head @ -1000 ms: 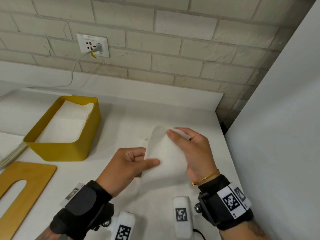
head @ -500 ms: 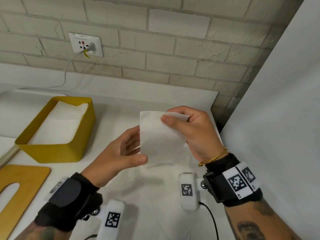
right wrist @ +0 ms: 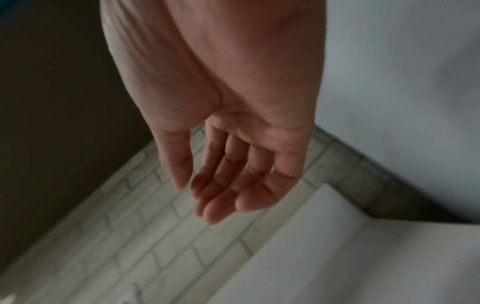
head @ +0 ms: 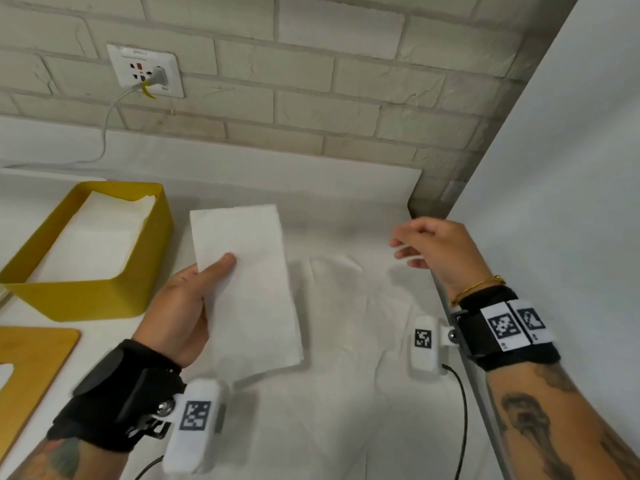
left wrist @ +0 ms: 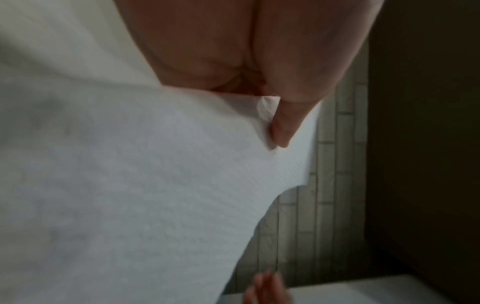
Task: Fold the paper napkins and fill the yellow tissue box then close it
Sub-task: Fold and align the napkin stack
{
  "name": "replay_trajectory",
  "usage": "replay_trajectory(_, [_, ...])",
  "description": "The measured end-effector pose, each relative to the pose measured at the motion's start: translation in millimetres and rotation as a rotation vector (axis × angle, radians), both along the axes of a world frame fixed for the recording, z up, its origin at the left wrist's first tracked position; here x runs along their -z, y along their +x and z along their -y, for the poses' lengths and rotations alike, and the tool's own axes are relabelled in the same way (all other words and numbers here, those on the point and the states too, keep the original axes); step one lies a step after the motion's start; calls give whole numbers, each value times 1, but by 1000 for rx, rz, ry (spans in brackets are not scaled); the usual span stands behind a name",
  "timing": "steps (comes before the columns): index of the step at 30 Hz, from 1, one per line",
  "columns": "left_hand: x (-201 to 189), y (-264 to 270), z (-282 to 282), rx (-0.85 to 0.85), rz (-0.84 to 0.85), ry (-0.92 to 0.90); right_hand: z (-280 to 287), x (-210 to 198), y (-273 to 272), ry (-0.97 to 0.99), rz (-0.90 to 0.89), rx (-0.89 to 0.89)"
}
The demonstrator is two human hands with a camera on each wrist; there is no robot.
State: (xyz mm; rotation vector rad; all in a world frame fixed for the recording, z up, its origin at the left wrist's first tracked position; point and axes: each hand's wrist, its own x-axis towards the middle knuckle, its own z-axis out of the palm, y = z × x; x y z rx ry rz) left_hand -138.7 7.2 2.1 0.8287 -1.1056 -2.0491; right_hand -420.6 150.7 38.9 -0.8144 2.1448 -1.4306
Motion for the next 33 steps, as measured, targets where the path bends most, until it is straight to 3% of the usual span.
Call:
replay_trajectory(8, [20,17,2,-18,68,59,4,54,15,546,-40,-142])
replay_trajectory(13, [23,22,2,-27,67,85,22,69,25,565,-104,-222])
replay_trajectory(19, [22,30,7,-58,91,58,28,51,23,308,-144,-165])
replay_trajectory(26, [17,25,10,-84,93,16,23,-13,37,-272,260,-244])
replay_trajectory(33, [13,14,-1,-60,96,4,27,-50,51,-583,514,-311])
